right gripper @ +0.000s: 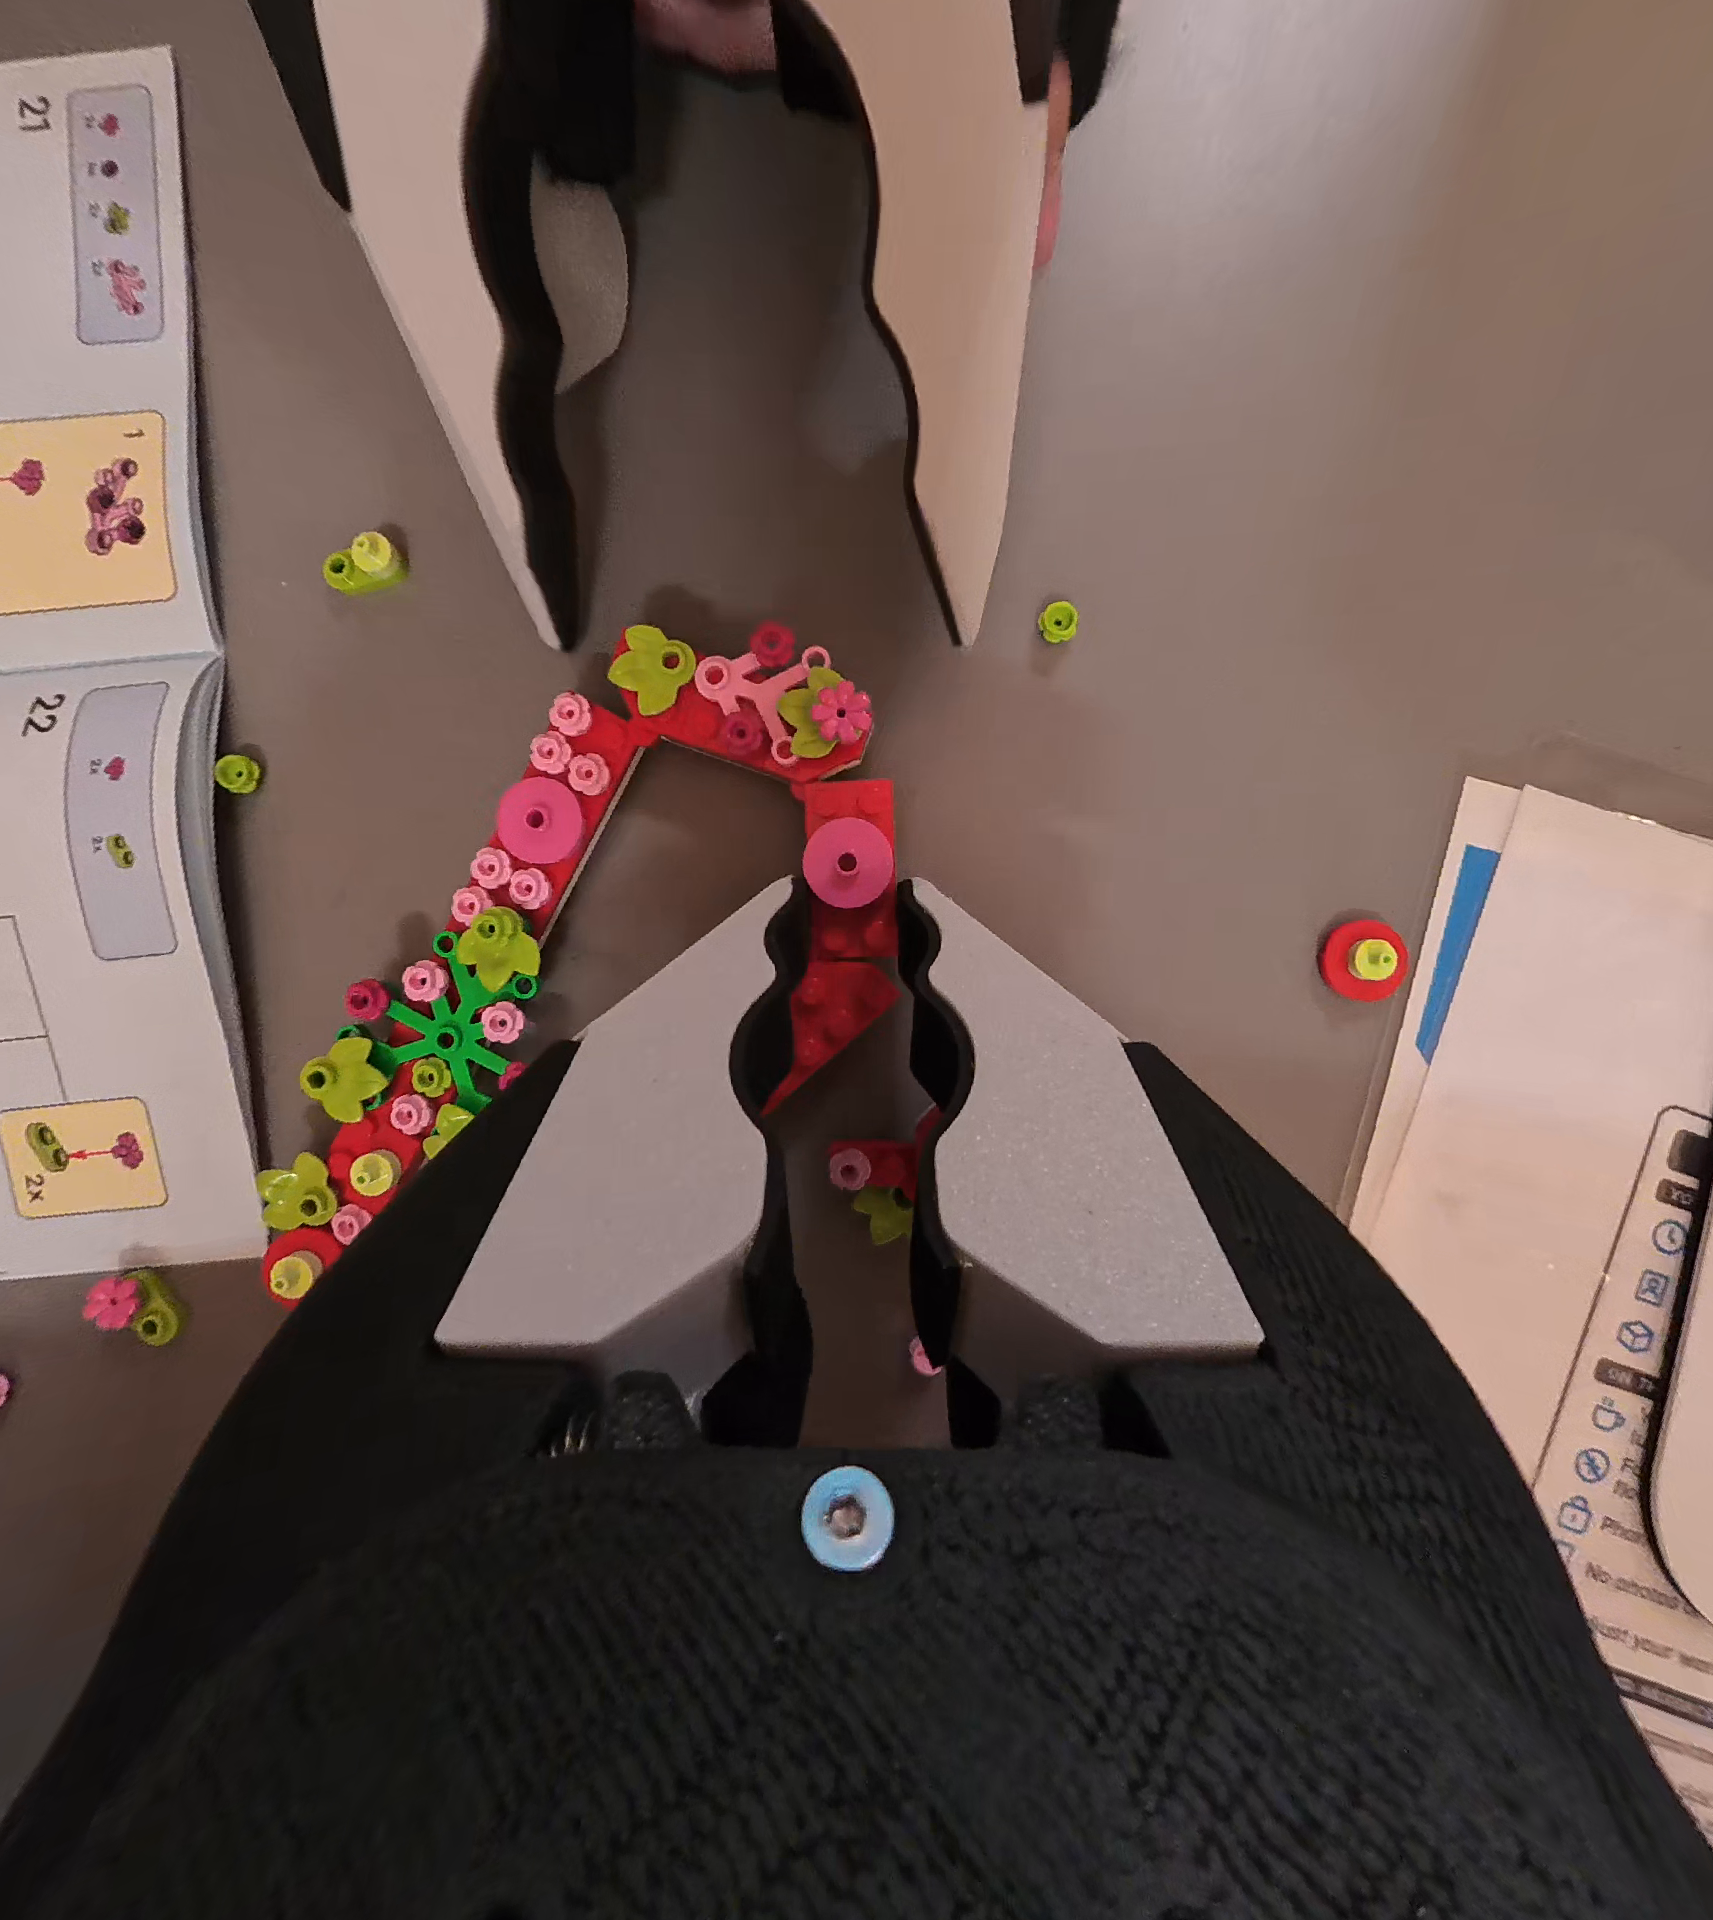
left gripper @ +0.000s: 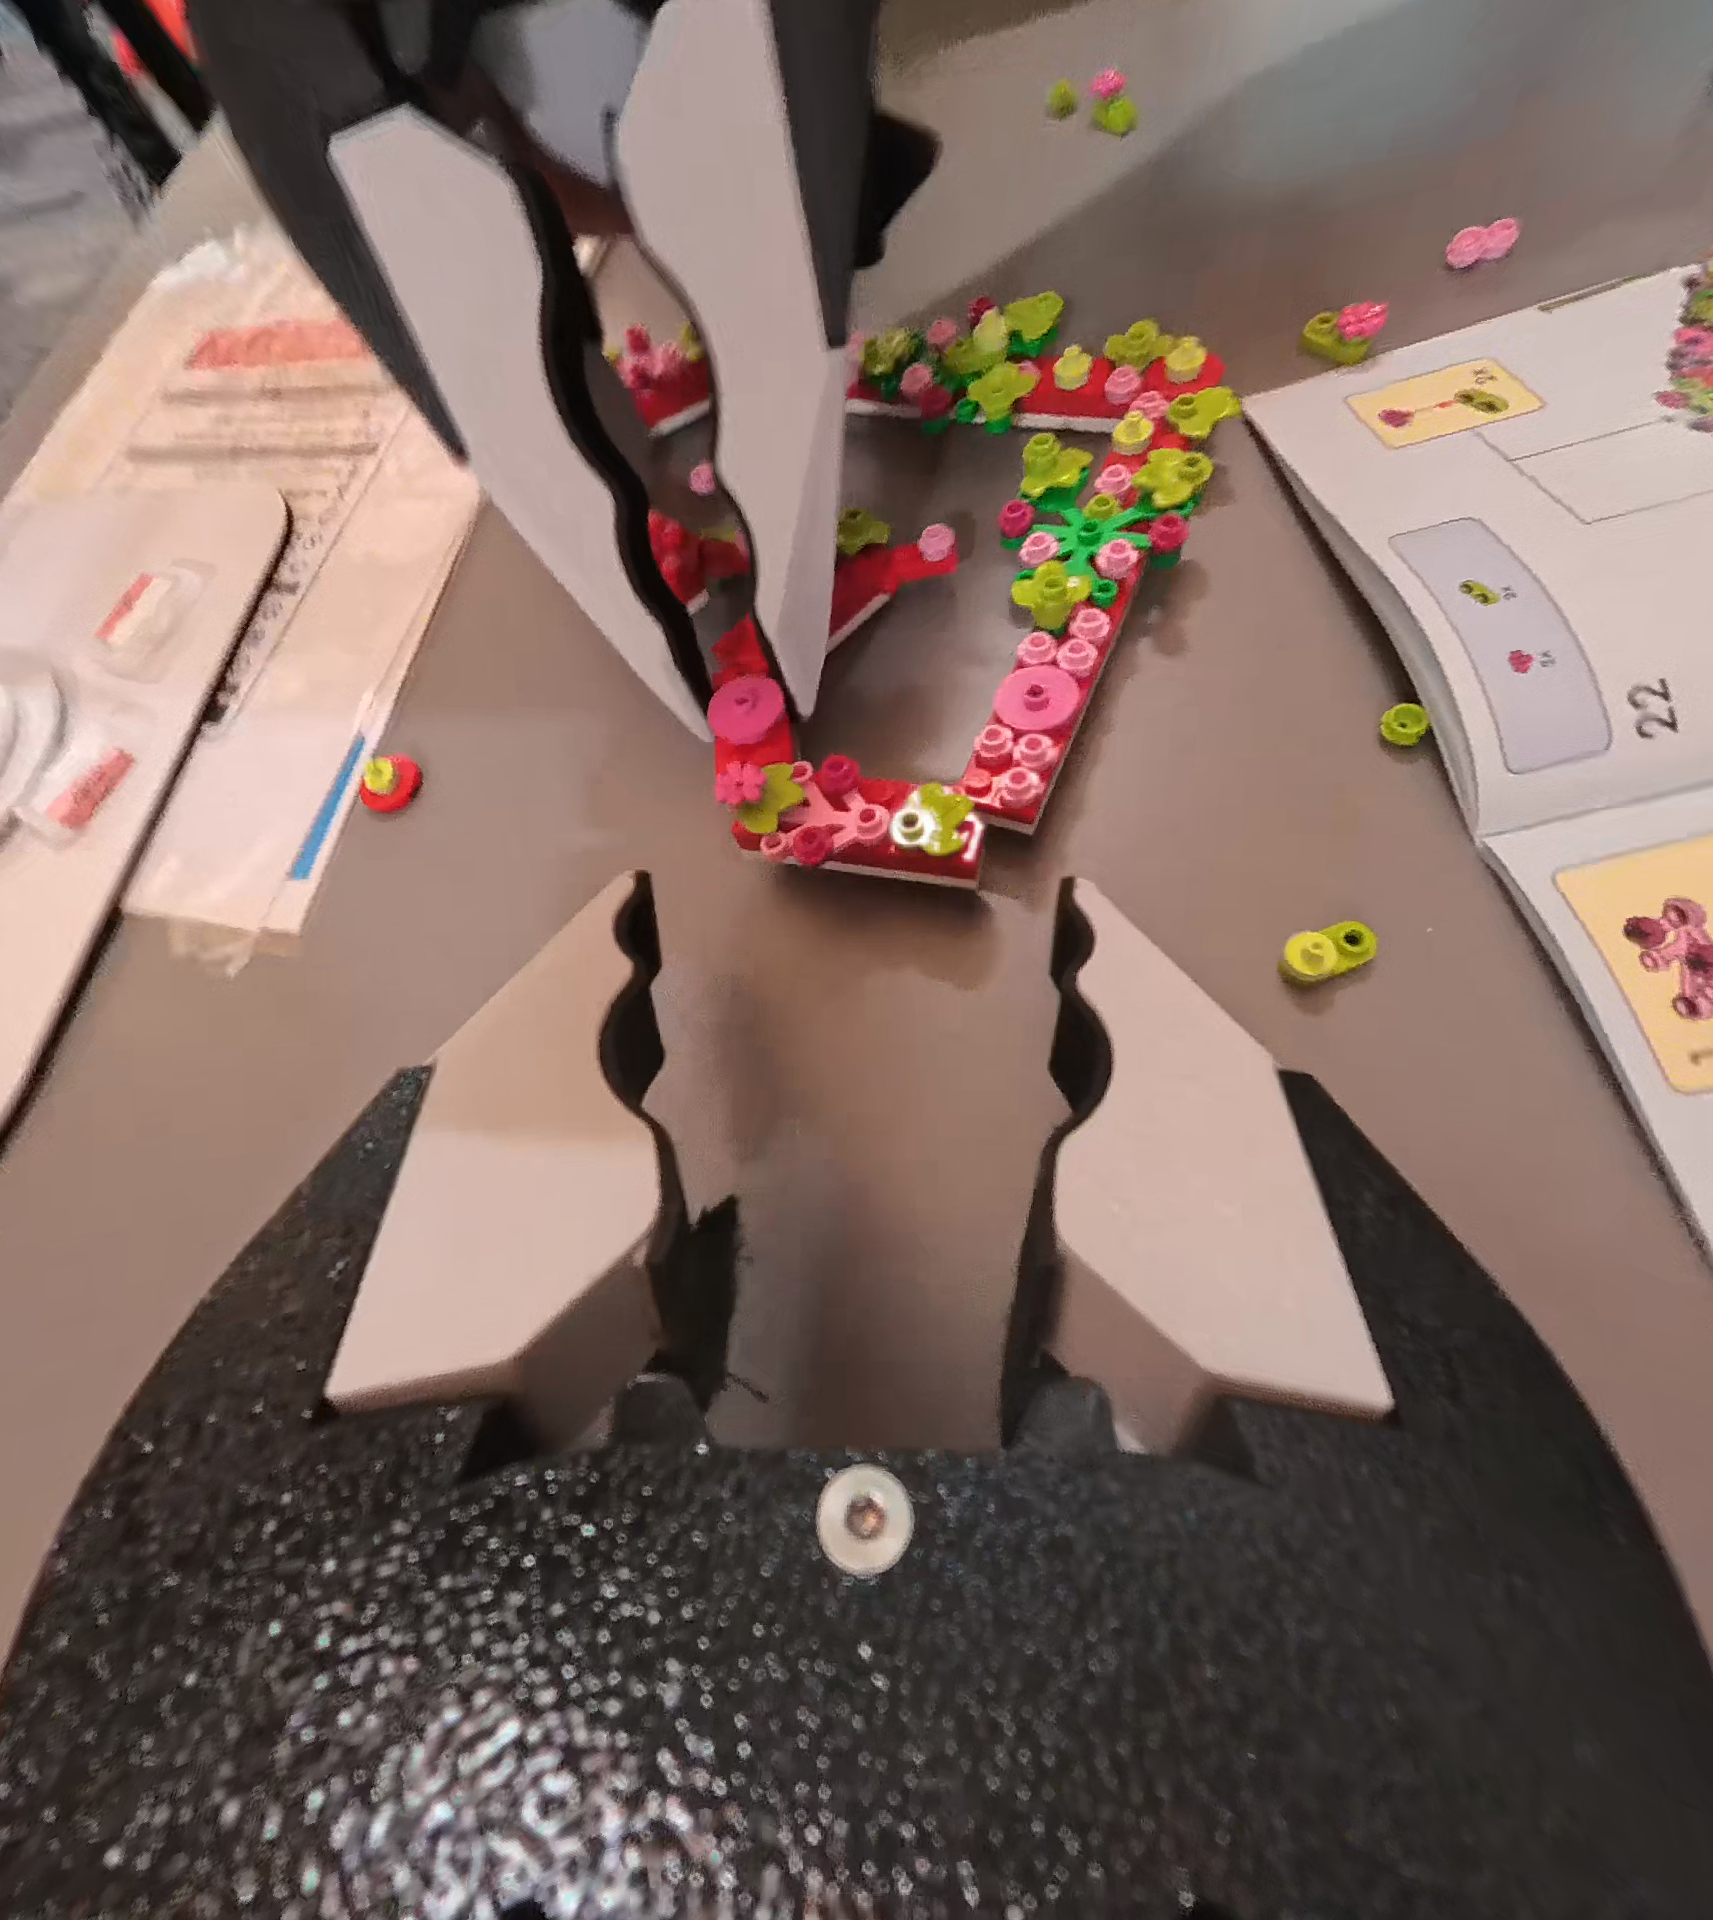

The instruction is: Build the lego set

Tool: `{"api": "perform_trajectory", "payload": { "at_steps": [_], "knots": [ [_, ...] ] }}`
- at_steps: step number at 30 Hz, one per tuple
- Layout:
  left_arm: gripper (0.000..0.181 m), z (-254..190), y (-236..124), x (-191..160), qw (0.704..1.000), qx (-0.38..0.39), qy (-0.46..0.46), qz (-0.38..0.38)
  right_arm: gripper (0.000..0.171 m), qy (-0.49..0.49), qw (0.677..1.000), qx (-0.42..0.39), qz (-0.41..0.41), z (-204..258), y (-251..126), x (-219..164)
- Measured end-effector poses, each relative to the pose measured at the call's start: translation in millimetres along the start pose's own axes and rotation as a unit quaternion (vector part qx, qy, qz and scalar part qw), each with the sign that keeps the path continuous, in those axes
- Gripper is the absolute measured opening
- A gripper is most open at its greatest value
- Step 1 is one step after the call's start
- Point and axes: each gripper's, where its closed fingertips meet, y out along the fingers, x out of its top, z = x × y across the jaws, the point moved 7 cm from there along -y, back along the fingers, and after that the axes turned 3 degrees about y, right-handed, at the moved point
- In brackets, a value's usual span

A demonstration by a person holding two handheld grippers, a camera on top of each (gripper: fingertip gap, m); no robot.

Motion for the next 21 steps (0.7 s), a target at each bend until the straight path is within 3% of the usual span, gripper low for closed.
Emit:
{"api": "perform_trajectory", "payload": {
  "at_steps": [5,11,15,21],
  "knots": [
    [0.074,-8,-7,4,0.974,0.093,0.207,-0.008,0.015,0.002,1.0,0.017,0.005,0,0,-1],
    [0.063,-23,-4,7,0.886,0.195,0.422,0.002,0.015,0.001,0.999,0.035,0.006,1,-2,0],
    [0.053,-28,6,7,0.836,0.227,0.499,0.015,0.015,0.001,0.999,0.041,-0.002,0,-4,1],
    [0.037,-29,16,8,0.803,0.247,0.542,0.025,0.015,0.002,0.999,0.051,-0.001,1,-3,1]
  ]
}}
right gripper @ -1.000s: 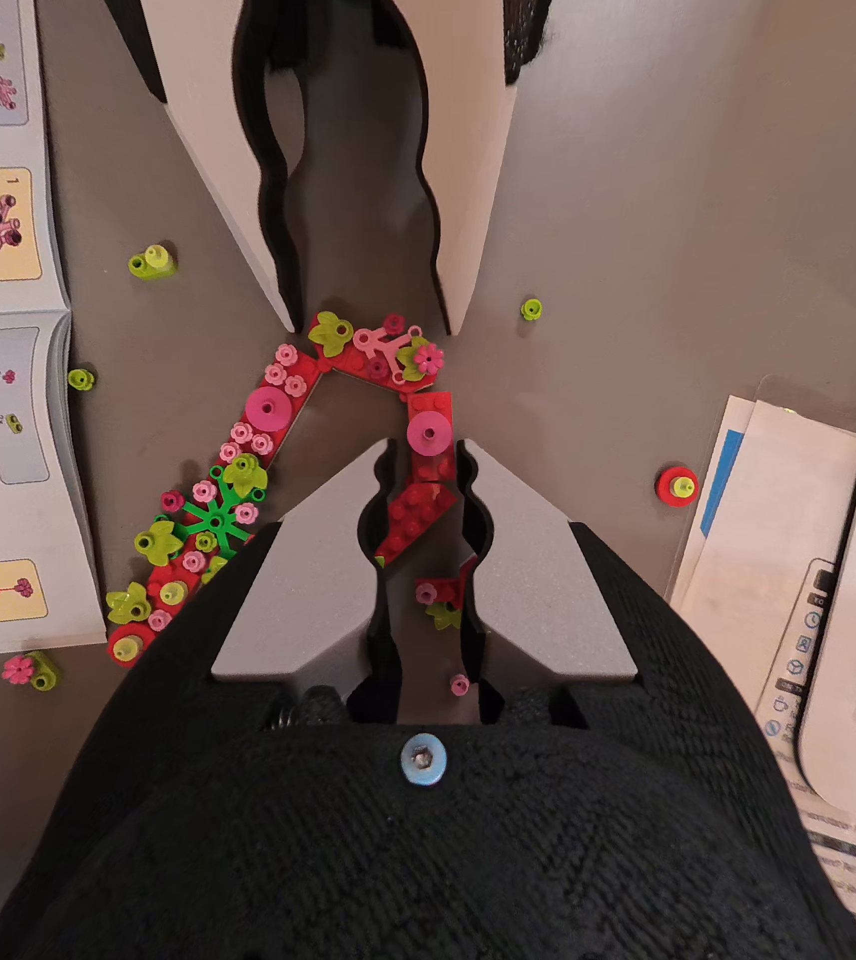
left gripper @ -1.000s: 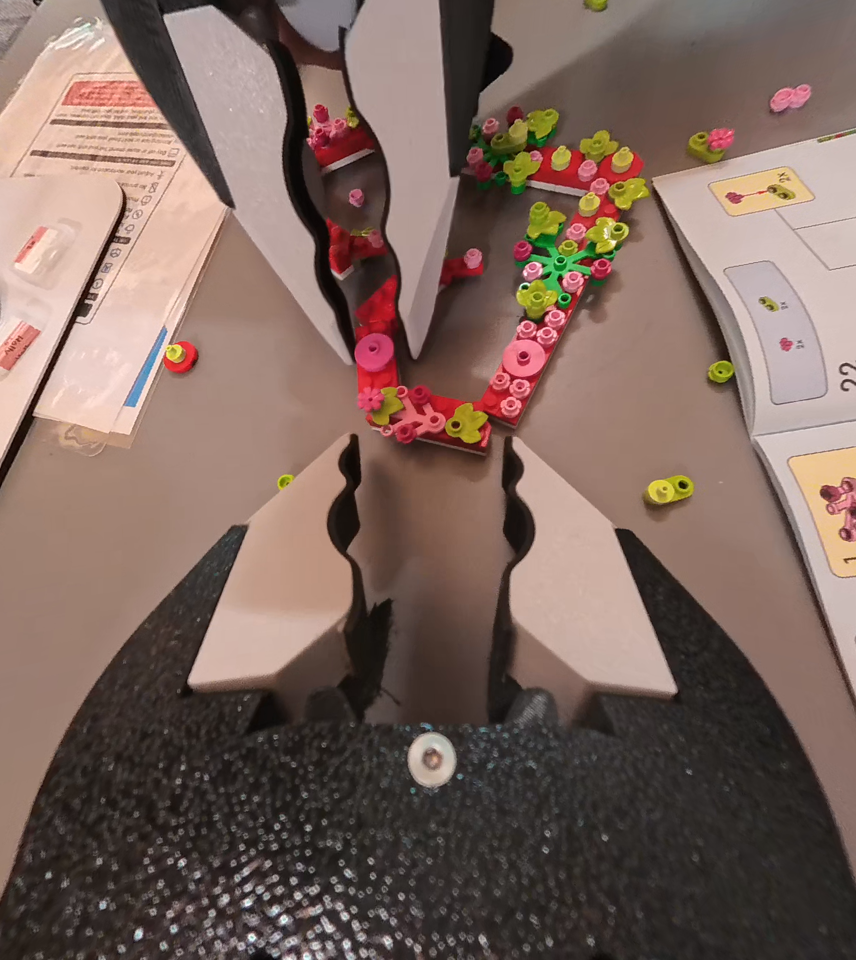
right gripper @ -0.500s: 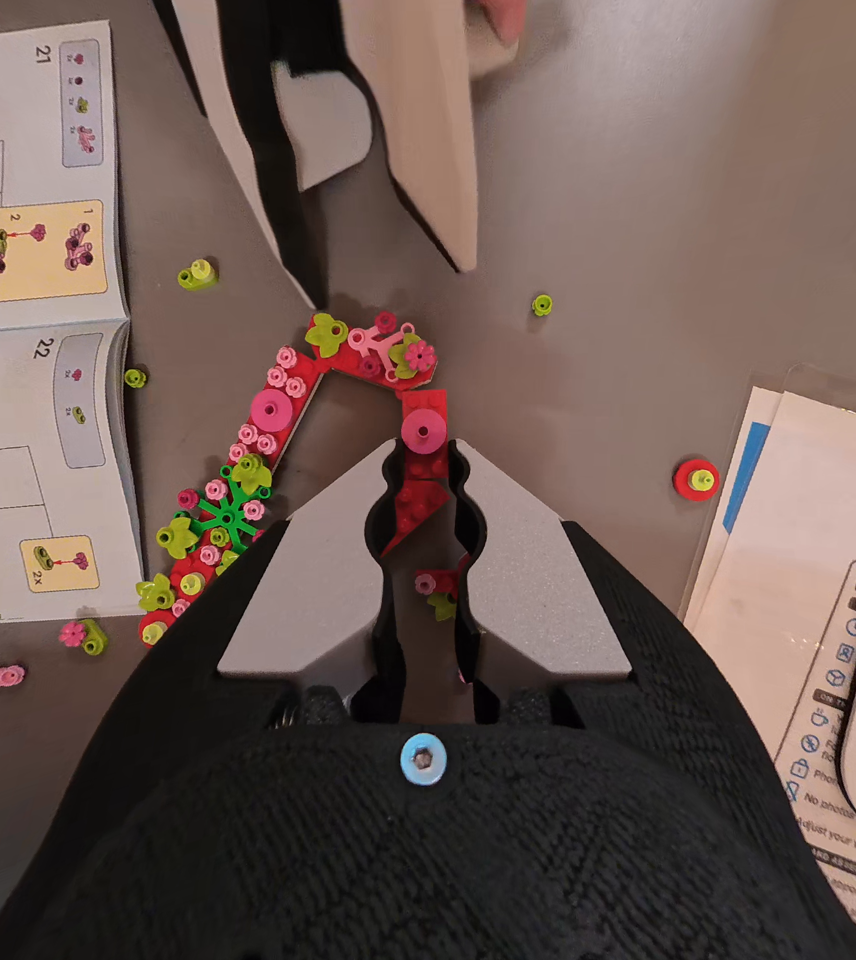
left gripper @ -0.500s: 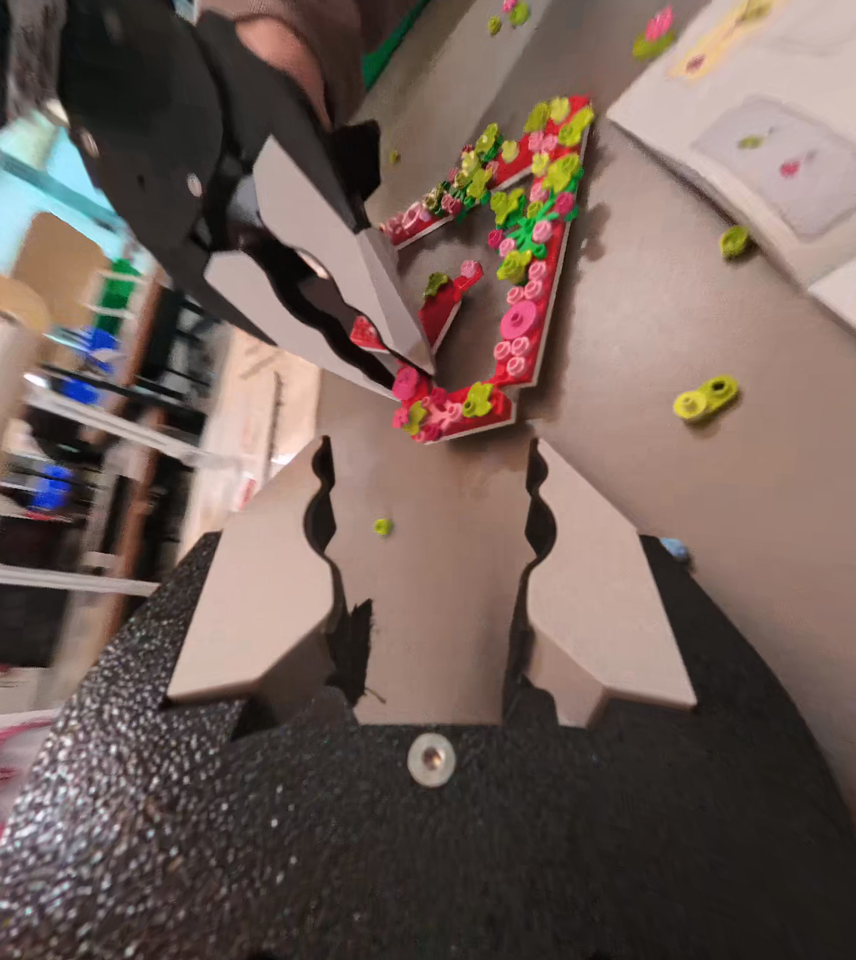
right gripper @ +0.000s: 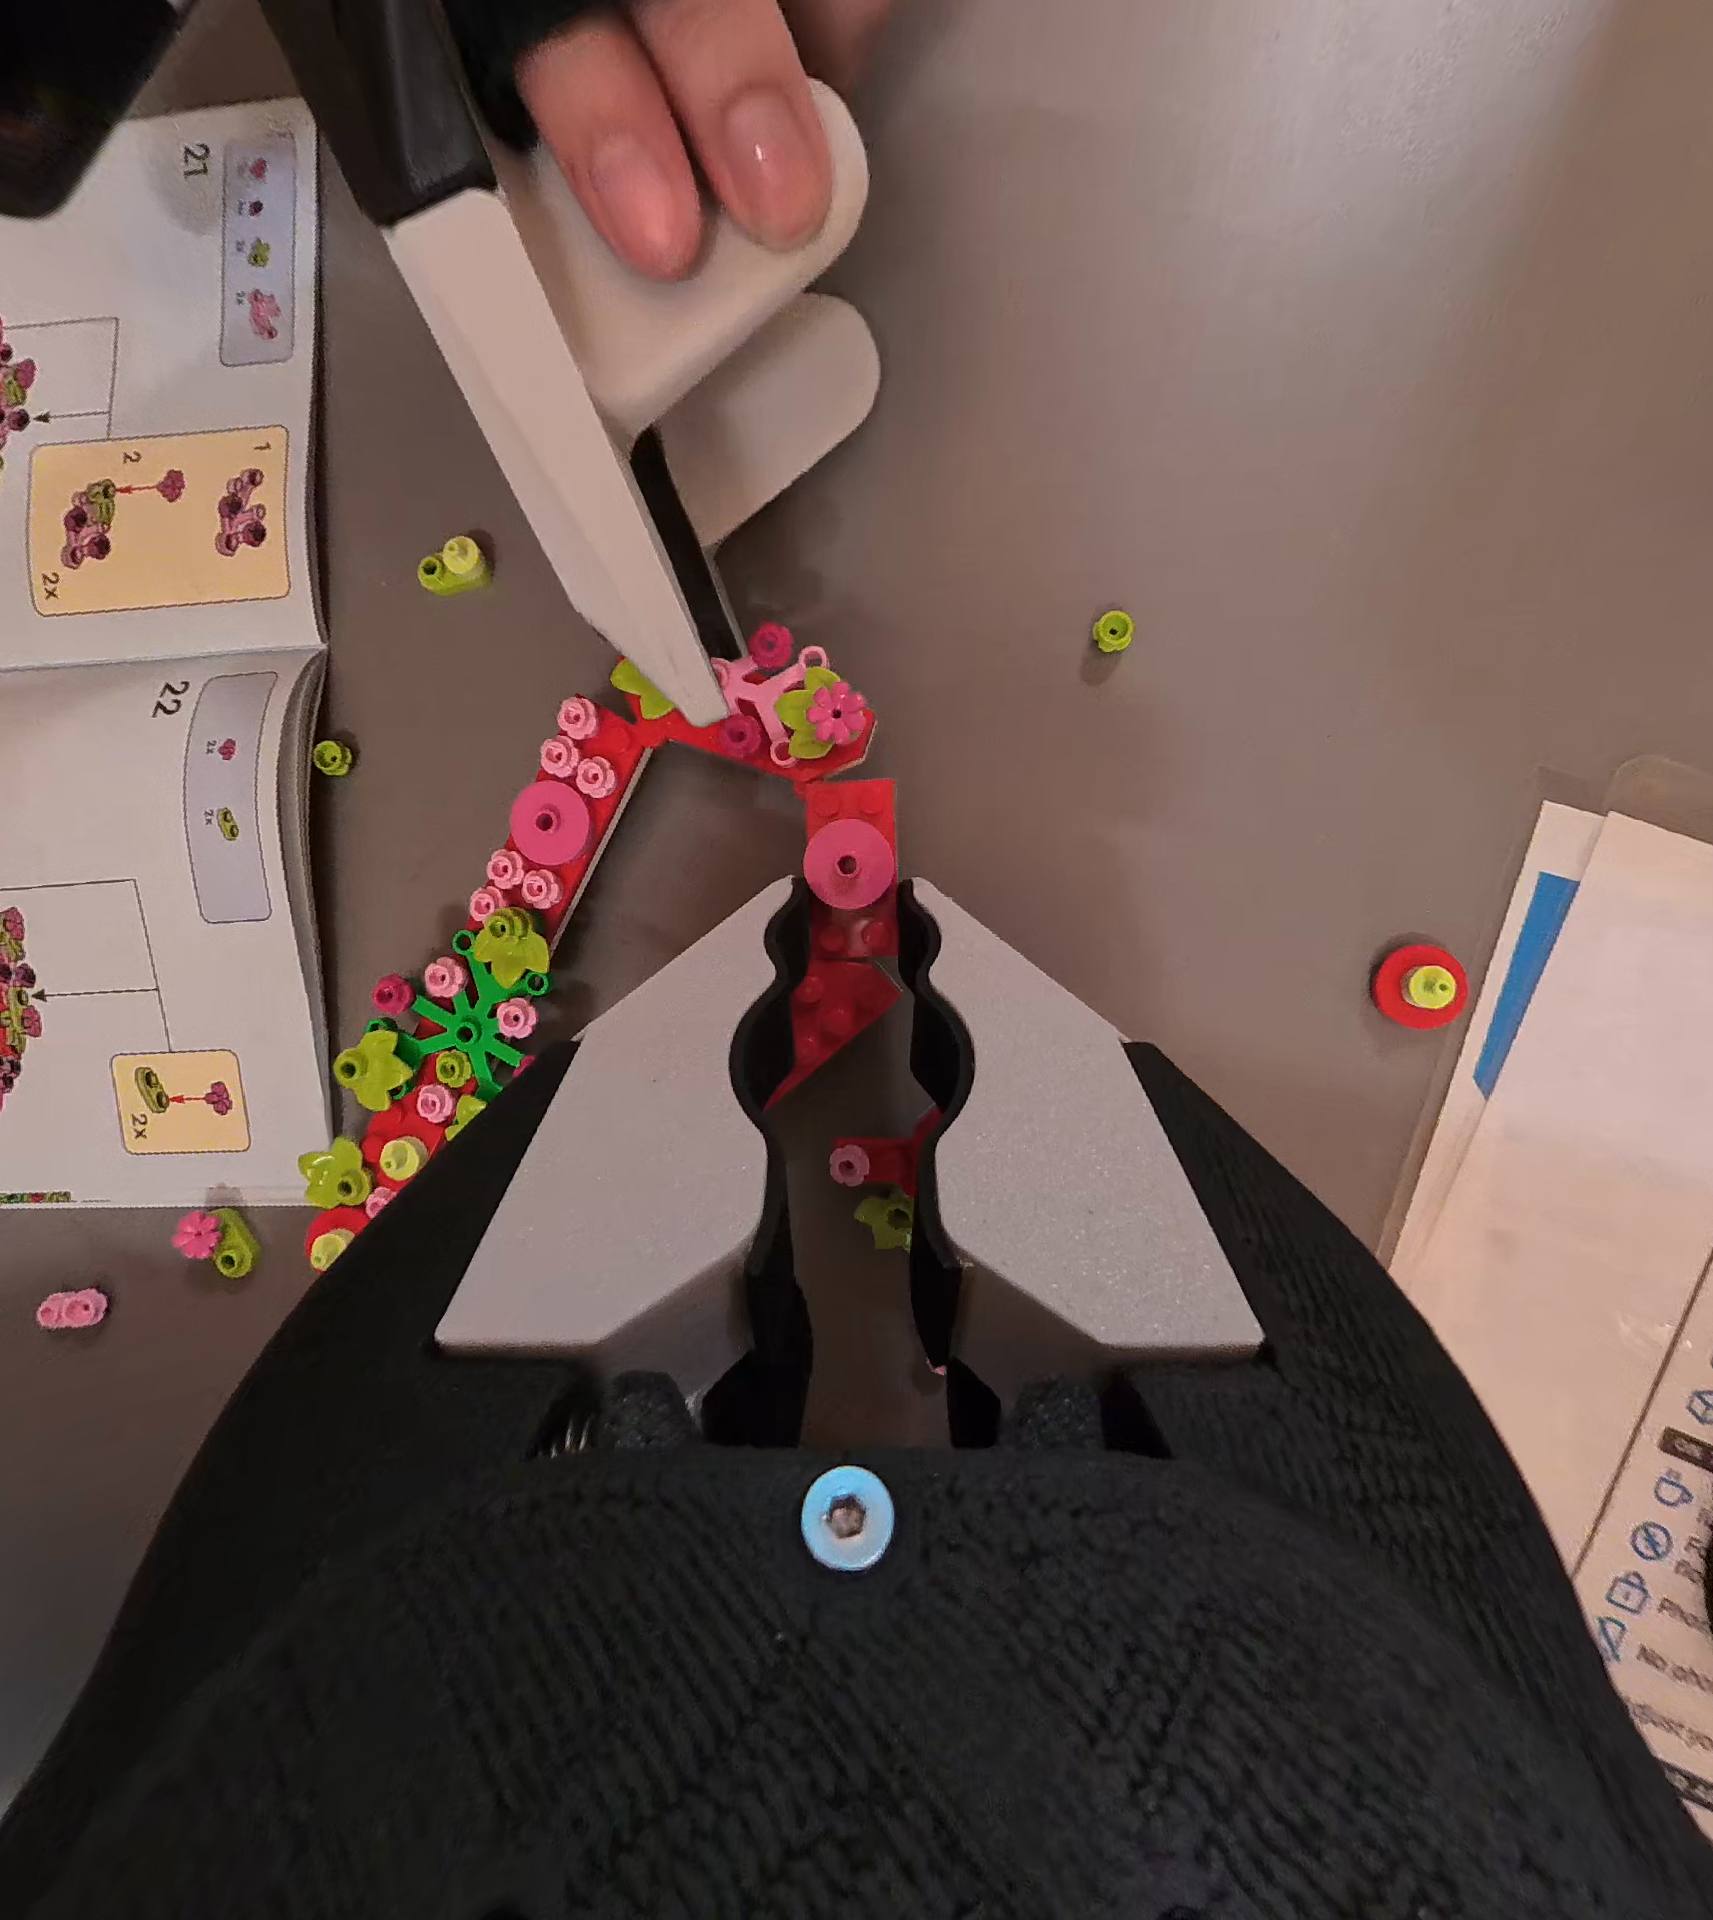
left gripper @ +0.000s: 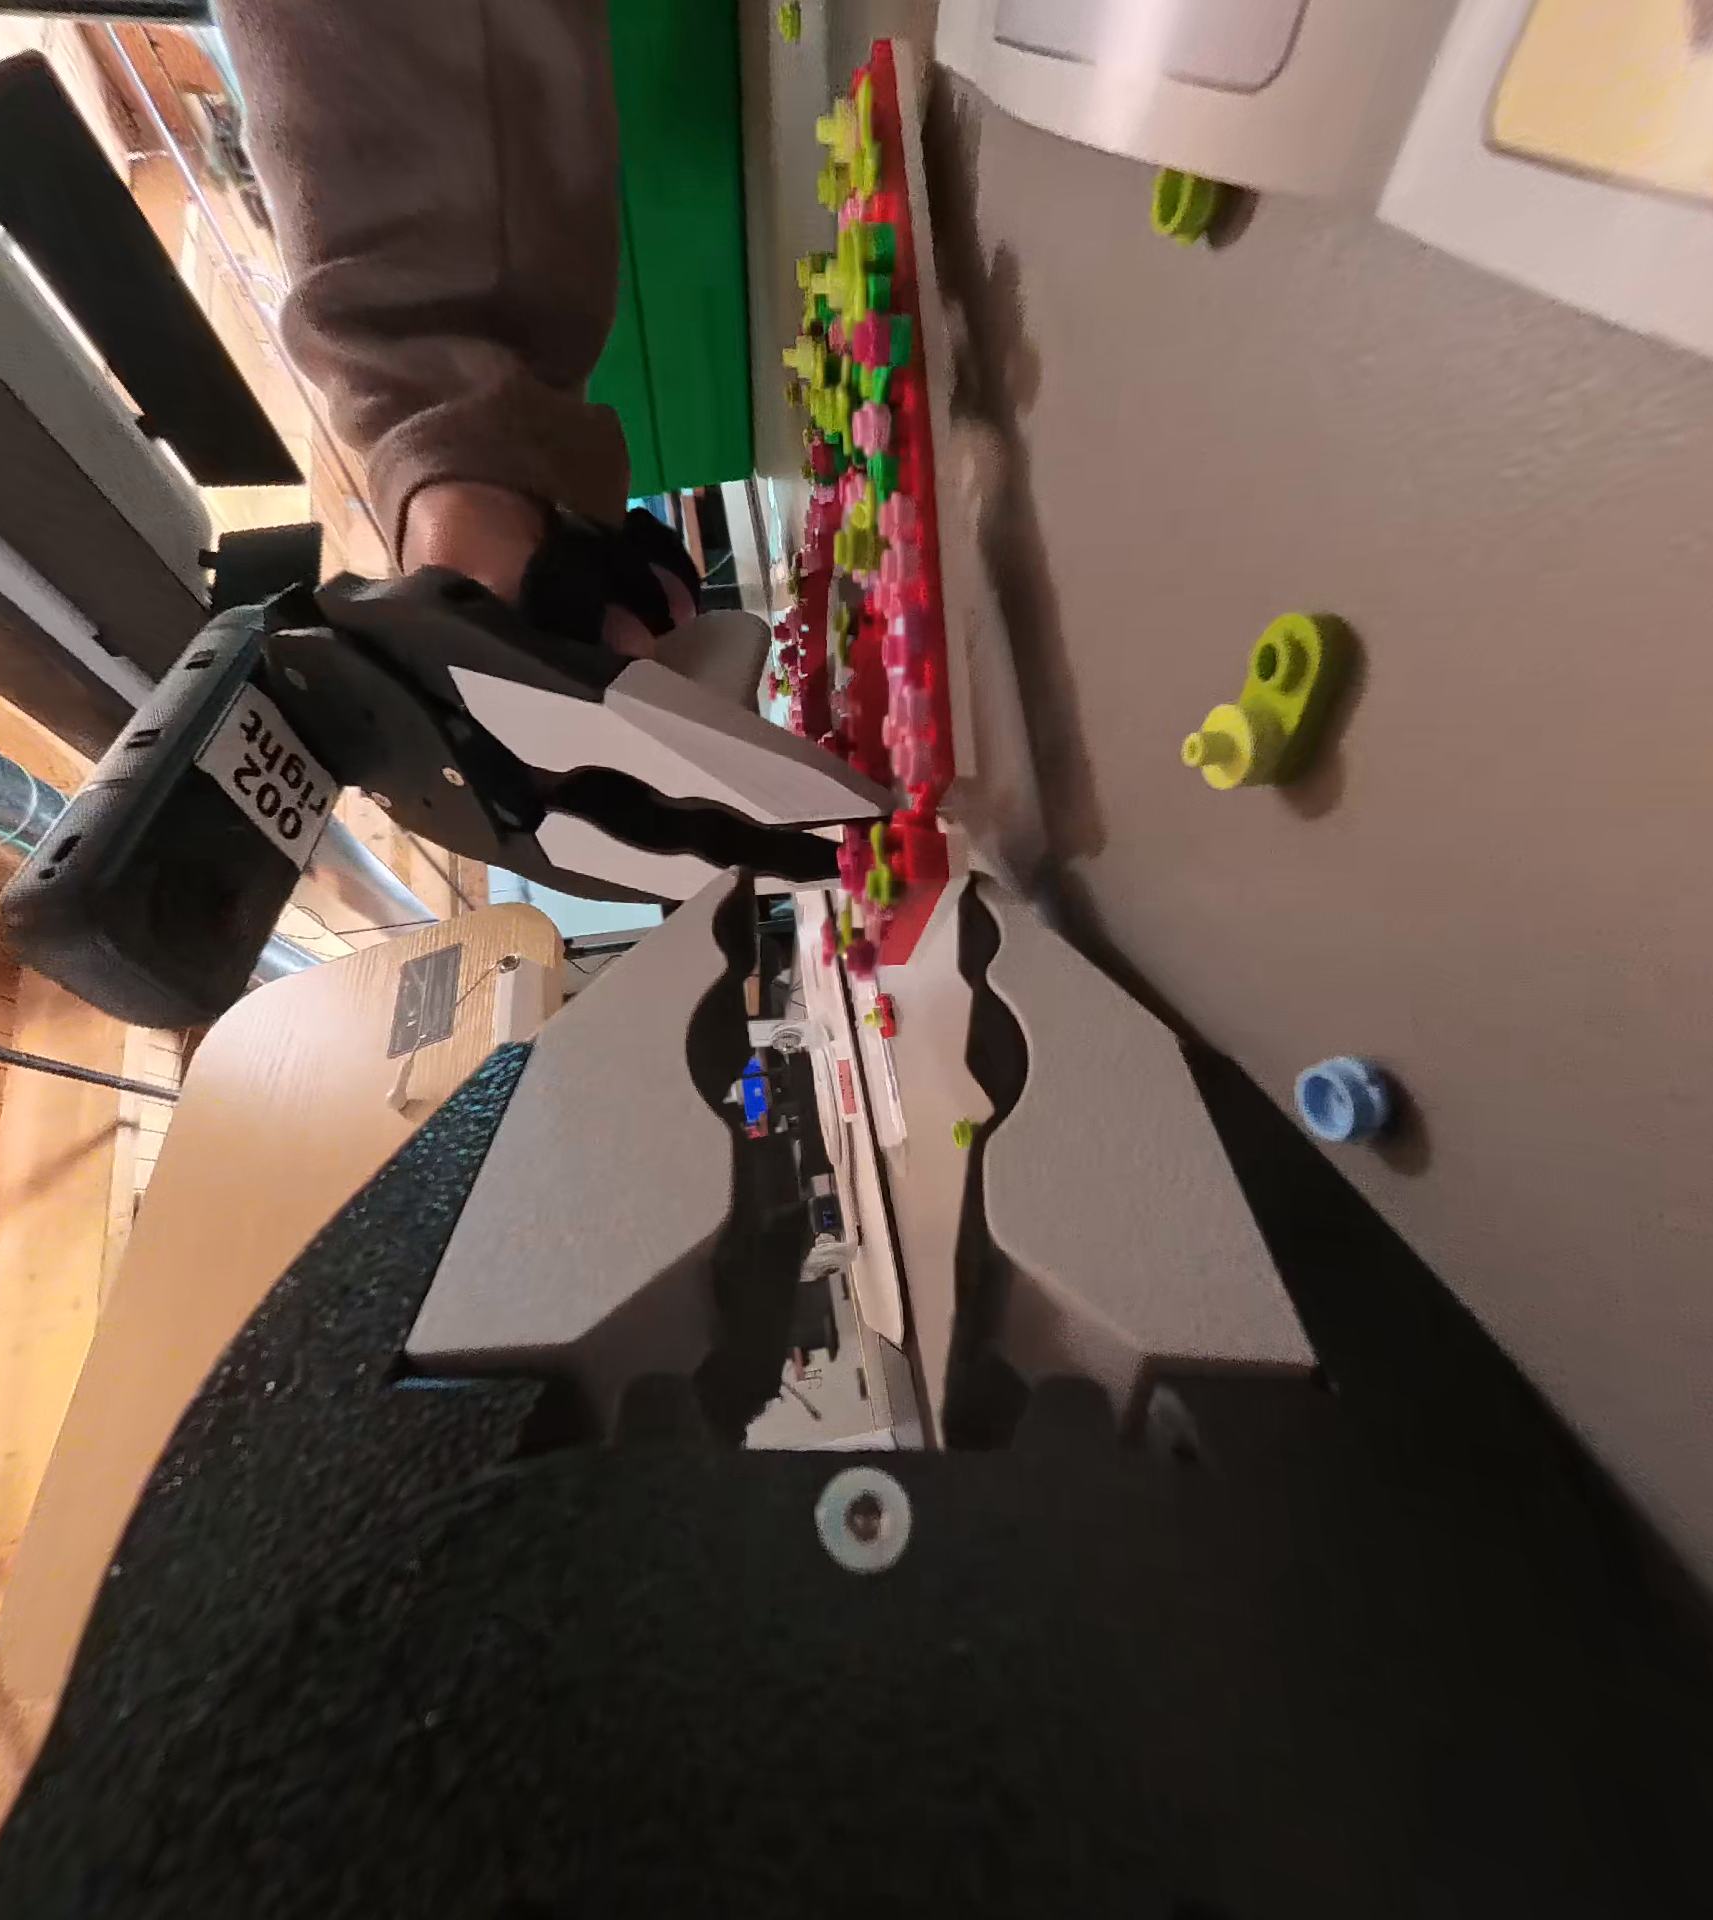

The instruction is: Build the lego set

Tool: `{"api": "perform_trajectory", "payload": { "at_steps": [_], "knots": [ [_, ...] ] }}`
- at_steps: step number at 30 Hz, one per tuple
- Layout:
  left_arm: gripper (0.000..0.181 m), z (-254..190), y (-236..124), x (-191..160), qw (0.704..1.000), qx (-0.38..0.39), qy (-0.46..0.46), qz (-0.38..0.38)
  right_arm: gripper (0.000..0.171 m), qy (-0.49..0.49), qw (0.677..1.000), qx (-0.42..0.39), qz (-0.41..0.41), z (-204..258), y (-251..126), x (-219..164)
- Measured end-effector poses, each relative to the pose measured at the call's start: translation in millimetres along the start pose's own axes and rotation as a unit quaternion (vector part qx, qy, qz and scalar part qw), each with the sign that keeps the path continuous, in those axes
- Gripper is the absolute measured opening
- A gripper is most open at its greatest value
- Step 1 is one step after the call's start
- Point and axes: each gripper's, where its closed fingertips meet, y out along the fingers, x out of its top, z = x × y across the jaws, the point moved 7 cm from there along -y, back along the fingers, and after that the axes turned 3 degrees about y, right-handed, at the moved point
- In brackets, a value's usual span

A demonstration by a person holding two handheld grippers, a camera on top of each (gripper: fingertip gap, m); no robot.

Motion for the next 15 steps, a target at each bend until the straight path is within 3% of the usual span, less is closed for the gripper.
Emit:
{"api": "perform_trajectory", "payload": {
  "at_steps": [9,15],
  "knots": [
    [0.017,-1.5,1.6,-1.4,1.0,0.019,0.002,-0.001,0.015,0.007,1.0,0.002,-0.014,0.7,-5.2,-0.1],
    [0.016,-1.1,1.3,-0.2,1.0,0.026,0.01,-0.002,0.015,0.006,1.0,-0.004,-0.016,2.8,-4.4,-0.9]
  ]
}}
